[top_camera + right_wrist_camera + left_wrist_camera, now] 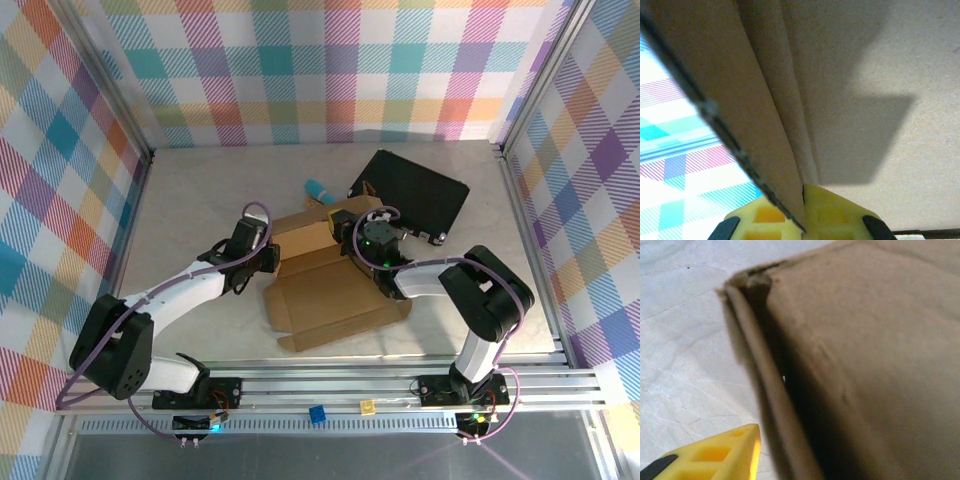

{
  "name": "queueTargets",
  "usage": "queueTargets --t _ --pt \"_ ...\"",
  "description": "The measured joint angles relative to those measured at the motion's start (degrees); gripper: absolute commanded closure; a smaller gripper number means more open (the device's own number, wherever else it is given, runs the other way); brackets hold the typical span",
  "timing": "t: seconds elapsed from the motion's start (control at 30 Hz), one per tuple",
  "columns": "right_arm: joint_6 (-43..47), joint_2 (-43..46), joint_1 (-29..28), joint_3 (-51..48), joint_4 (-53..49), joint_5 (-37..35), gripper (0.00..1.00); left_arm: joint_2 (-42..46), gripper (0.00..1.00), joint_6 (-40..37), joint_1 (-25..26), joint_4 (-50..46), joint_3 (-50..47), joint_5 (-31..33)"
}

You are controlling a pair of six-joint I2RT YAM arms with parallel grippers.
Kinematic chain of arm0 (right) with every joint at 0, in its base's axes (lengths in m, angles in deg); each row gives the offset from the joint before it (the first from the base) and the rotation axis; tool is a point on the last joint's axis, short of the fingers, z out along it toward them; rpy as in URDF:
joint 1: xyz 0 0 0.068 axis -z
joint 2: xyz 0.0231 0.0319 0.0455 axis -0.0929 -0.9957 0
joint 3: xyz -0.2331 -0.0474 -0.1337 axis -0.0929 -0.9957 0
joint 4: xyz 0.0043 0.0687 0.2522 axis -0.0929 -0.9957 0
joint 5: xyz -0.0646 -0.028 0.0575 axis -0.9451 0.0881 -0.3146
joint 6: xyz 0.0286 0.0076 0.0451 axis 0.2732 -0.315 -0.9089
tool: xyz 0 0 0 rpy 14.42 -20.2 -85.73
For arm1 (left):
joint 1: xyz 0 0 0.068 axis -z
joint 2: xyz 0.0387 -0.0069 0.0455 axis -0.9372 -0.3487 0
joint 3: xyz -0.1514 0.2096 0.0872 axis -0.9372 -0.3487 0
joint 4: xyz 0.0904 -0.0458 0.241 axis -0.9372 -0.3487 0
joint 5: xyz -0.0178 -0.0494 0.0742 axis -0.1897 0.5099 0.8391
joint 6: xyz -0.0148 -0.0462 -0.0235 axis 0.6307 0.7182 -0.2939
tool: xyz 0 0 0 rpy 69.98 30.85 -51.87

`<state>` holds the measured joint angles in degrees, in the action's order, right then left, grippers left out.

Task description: Fold the paper box

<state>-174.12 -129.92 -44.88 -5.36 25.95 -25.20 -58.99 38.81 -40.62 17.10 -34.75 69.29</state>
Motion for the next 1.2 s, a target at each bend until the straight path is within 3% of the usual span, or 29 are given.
queueTargets --t 0.63,0.7,0.83,0.9,1.03,1.2 --pt "-0.04 1.77 -1.57 -5.99 5.6 -1.84 1.0 -5.16 0.61 11.63 8.09 1.51 -0.57 18.56" --pt "-0.22 1.84 -1.75 -6.01 5.57 -2.21 1.0 -6.03 0.66 12.85 8.17 1.73 -0.24 19.67" --pt "-0.66 1.86 -1.79 -5.99 5.29 -2.64 1.0 -8.22 0.89 15.21 8.46 2.08 1.16 21.38" --pt "-0.72 1.86 -1.79 -5.84 4.98 -2.75 1.0 -9.16 0.93 16.0 8.55 2.21 1.97 21.79" --pt "-1.03 2.27 -1.79 -5.25 3.5 -3.06 1.0 -9.86 0.91 16.59 8.55 2.47 2.47 22.36" --pt "-1.31 2.62 -1.79 -4.81 1.88 -3.13 1.0 -10.86 0.76 17.18 8.55 3.58 2.49 23.63"
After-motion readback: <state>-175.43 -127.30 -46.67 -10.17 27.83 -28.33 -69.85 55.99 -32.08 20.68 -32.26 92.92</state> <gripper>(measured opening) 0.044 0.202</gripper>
